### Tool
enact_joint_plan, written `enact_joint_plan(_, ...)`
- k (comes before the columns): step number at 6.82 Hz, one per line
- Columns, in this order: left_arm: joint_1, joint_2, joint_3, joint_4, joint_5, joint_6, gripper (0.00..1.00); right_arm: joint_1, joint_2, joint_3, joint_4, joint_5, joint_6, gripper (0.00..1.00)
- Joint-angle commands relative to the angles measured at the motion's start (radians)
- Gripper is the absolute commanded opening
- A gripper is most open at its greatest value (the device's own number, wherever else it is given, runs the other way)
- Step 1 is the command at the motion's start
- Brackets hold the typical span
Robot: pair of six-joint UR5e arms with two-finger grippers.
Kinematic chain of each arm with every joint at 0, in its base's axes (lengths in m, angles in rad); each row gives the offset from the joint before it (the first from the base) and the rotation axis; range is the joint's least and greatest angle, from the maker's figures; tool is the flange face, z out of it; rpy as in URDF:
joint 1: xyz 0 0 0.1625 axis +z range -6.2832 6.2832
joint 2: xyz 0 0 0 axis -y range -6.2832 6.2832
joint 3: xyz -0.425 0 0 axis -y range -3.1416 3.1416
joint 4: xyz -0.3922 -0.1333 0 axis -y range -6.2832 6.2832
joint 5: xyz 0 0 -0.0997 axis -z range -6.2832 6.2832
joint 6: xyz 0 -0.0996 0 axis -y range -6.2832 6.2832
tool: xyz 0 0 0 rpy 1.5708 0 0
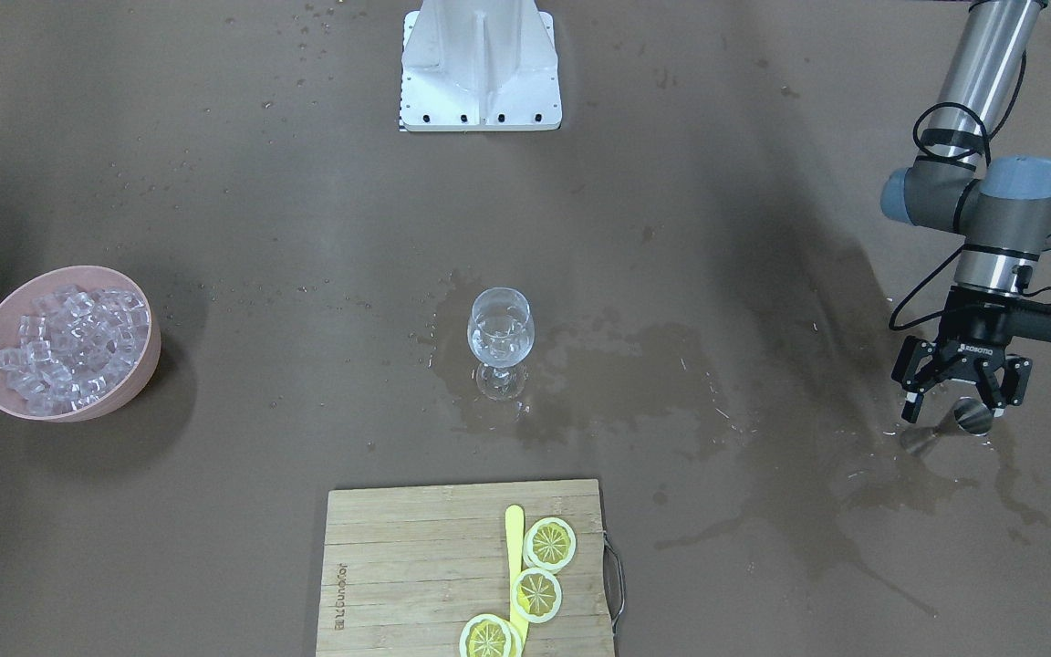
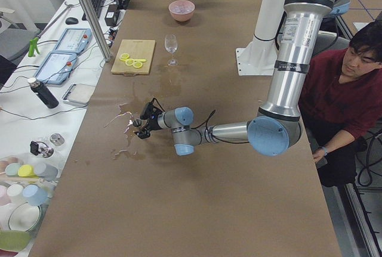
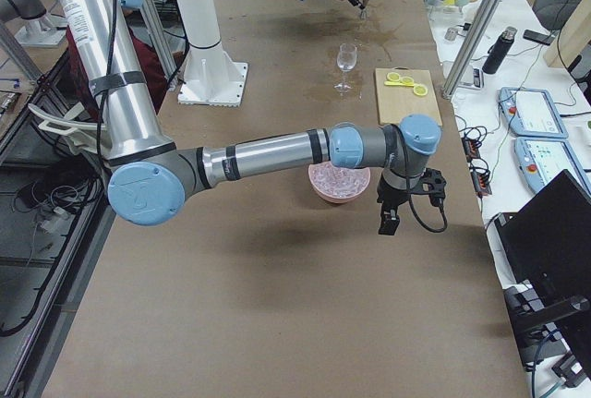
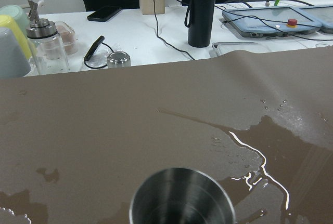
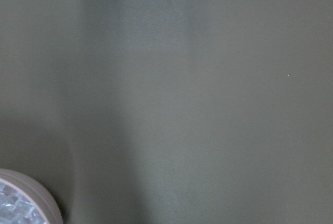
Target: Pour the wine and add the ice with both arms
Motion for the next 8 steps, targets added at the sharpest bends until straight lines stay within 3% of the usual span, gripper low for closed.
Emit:
enact_joint_plan(1,-0.028,0.058,-0.041,0.021,-0.079,0.002,0.98,0.039,-0.062,0.008,0.019,0.002,-0.005,1.00)
enact_joint_plan(3,-0.115,0.139,-0.133,0.085,-0.224,0.003,0.98,0.056,-0.109,0.057,0.018,0.006,0.002,1.00)
enact_joint_plan(4,-0.207,0.158,-0.214,0.190,-0.342,0.003,0.98,0.056,-0.151,0.109,0.015,0.005,0.012,1.00)
enact_joint_plan(6,-0.388,0.131,-0.281,0.400,-0.580,0.031,0.98,0.056,-0.264,0.235,0.015,0.005,0.019,1.00)
enact_joint_plan(8,-0.506,0.070,-0.290,0.624,-0.693,0.252,0.98,0.056,-0.332,0.293,0.015,0.003,0.019,1.00)
